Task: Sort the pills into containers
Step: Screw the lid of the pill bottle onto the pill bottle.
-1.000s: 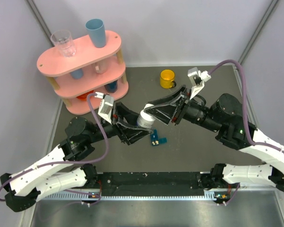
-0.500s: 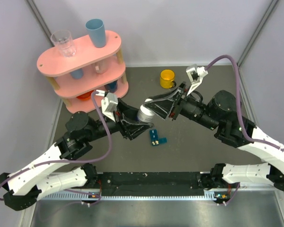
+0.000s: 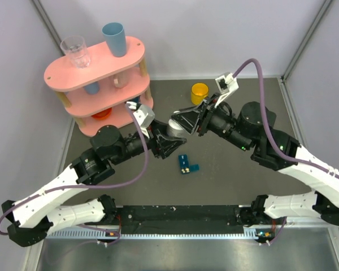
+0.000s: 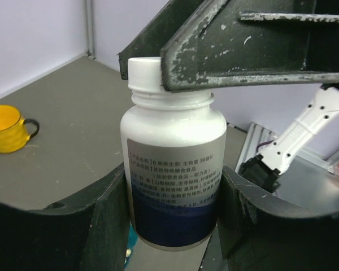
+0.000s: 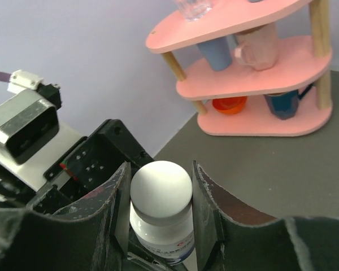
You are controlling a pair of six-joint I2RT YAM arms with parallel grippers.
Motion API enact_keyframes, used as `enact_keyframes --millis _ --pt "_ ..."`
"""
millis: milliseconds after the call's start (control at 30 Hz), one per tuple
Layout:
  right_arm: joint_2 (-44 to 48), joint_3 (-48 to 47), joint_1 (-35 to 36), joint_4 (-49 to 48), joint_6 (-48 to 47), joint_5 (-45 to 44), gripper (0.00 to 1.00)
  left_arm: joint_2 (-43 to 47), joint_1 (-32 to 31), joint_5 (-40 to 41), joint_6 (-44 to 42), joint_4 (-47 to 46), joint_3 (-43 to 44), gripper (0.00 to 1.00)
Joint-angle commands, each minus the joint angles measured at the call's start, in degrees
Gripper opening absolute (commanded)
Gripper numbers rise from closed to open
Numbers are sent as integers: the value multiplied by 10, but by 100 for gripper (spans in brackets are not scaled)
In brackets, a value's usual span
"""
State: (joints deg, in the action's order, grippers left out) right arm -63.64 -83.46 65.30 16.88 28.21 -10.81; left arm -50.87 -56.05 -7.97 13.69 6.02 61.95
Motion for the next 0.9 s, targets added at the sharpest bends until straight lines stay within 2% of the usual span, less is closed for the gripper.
enact_keyframes --millis 0,333,867 --pt "-47 -10 24 150 31 74 0 -27 9 128 -24 -85 54 0" --pt "-85 -54 30 224 26 -18 0 -38 9 152 -23 -72 73 0" --pt "-122 -79 40 249 25 -98 0 -26 9 141 -5 -104 67 0"
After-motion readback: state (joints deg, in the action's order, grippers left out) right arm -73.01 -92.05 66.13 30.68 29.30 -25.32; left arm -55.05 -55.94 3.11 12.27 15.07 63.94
